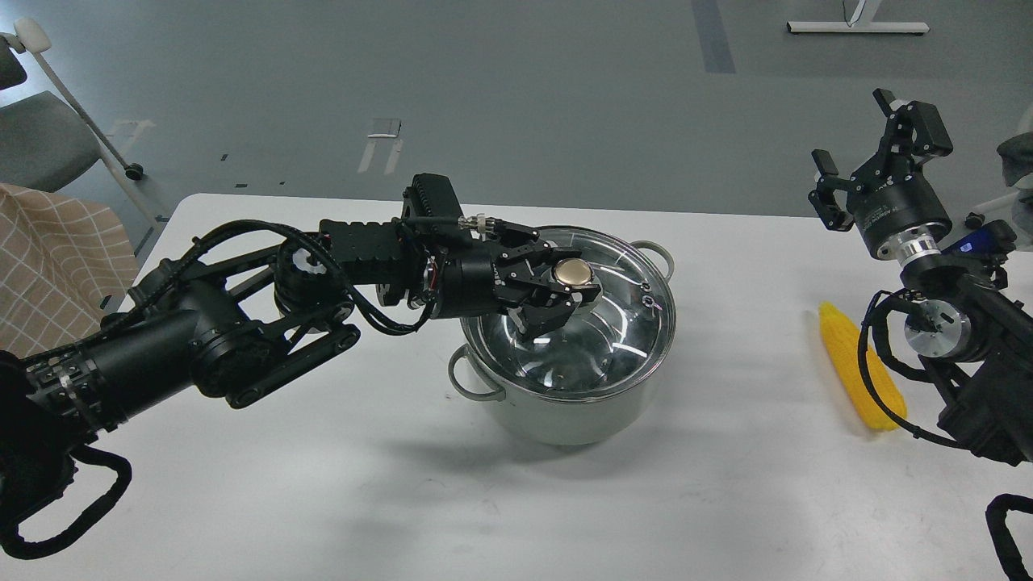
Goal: Open pot and put corn in
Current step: 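Lift the glass lid off the pot with the left gripper, then lower the lid onto the table beside the pot and release it, then raise the left gripper away from the lid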
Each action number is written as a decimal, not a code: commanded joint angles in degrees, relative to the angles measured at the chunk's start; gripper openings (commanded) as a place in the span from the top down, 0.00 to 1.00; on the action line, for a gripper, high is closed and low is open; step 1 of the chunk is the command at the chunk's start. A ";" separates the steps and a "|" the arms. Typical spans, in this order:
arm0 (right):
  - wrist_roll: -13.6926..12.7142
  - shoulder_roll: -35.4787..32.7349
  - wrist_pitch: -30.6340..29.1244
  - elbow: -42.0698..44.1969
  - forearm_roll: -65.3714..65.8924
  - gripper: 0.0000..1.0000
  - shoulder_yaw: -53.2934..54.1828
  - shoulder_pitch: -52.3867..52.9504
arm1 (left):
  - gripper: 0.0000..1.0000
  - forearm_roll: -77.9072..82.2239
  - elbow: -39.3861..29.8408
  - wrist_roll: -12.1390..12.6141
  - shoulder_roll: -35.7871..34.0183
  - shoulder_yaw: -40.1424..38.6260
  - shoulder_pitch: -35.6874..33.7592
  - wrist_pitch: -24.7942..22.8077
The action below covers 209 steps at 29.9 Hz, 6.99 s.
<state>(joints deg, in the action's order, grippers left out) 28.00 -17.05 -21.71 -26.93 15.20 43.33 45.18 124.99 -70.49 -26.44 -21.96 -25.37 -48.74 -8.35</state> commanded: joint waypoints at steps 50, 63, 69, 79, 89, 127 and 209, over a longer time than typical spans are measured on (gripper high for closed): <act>0.00 -0.35 0.09 -1.99 0.62 0.00 -0.18 -3.08 | 0.56 -13.01 5.35 -1.56 -33.77 -1.26 23.68 27.77; 0.00 -0.44 0.09 -1.99 0.71 0.00 -0.18 -3.34 | 0.56 -13.55 13.53 -1.56 -28.23 -0.99 25.62 33.05; 0.00 -0.53 0.09 -2.07 0.71 0.00 -0.26 -3.43 | 0.54 -13.46 13.89 -1.56 -27.61 -0.99 27.11 33.13; 0.00 -0.62 0.09 -1.99 0.71 0.00 -0.26 -3.43 | 0.53 -13.64 16.87 -1.56 -26.56 -1.35 28.70 34.72; 0.00 -0.62 0.09 -1.99 1.50 0.00 -0.26 -3.43 | 0.43 -13.55 18.54 -1.56 -24.98 -0.99 29.05 34.80; 0.00 -0.53 0.09 -2.07 1.59 0.00 -0.26 -3.61 | 0.02 -13.72 18.37 -1.56 -25.15 -1.17 29.31 35.42; 0.00 -26.35 5.53 -23.42 30.90 0.00 -22.04 6.93 | 0.02 -98.72 10.81 -1.56 -23.40 -2.49 -4.26 -7.38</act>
<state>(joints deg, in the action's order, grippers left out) 28.00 -39.09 -17.45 -47.74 37.47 26.60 49.45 26.29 -59.59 -28.00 -46.16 -27.86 -53.14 -15.89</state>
